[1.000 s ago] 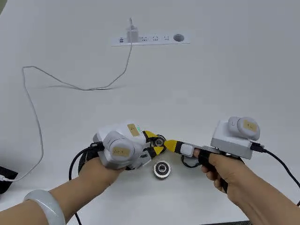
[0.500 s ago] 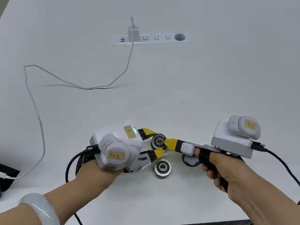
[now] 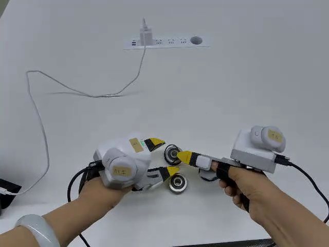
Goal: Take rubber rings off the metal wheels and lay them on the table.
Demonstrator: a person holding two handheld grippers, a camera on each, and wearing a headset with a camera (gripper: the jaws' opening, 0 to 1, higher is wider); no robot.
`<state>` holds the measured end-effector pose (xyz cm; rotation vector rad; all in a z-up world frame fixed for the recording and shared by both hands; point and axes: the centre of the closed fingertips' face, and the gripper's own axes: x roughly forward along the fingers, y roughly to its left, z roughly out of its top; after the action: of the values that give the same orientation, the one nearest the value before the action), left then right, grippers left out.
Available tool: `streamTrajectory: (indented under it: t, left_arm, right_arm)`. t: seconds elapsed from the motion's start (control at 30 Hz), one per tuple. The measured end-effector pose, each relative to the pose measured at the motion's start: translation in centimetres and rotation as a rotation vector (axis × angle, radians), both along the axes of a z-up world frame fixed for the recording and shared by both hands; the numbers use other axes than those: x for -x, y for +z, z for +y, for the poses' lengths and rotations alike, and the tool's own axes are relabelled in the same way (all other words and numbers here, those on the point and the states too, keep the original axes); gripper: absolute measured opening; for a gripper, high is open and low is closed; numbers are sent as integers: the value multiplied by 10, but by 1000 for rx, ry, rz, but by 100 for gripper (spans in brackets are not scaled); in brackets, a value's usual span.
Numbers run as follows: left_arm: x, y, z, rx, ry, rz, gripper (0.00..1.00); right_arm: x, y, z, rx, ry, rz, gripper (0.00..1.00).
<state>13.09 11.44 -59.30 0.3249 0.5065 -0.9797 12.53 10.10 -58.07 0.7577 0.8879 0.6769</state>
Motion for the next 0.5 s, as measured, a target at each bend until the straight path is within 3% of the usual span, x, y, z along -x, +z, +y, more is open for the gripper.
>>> streamTrajectory:
  t: [0.2,0.5]
  left_arm:
    - [3,-1,3,5,5,3,46]
    - [4,0,5,15,17,6,49]
  right_arm:
    - [6,7,-3,-17,-4,-9,2]
    - [16,6,-21,-18,-39,4,2]
